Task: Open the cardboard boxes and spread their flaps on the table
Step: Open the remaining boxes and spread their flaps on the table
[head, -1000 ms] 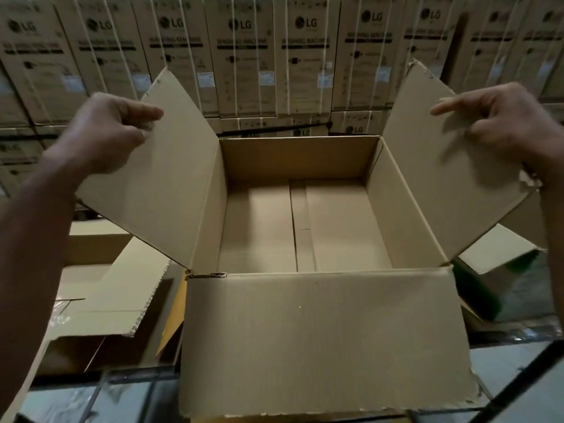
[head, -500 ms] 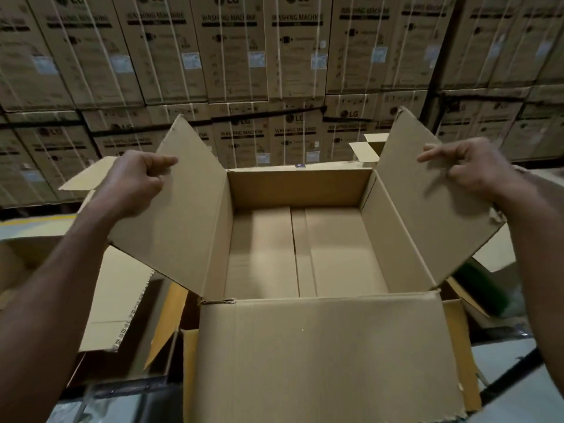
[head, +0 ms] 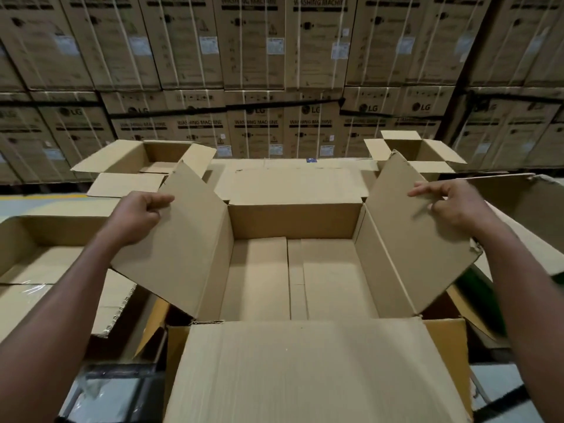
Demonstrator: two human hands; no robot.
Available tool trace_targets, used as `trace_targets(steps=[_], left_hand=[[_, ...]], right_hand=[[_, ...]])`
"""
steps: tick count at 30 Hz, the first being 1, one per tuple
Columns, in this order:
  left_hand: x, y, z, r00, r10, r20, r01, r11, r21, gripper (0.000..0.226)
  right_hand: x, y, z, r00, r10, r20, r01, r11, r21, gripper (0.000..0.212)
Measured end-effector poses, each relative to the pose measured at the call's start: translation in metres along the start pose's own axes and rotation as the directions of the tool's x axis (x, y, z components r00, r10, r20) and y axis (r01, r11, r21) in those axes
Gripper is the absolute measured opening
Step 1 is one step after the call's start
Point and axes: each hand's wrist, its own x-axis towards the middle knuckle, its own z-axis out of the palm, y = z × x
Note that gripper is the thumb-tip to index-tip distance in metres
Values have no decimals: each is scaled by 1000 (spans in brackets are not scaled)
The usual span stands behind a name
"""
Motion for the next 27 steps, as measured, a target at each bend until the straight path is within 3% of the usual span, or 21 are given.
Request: trace_targets(steps=[9,21,25,27], left_hand=[[3,-20,24,999,-32,37,31,999,19,52],[0,-41,47,996,-43,80,41,999,21,49],[-2,-34,50,991,-60,116,43,989,144,43],[-11,-25,57,989,-70,133,10,914,406,43]], right_hand=[[2,9,38,998,-1,55,8,991,-130,48],[0,80,29,990,134,49,-129,988,-82,44],[-2,88,24,987,138,86,-124,980,-153,44],[-8,90,24,975,155,161,-108,957,-268,40]])
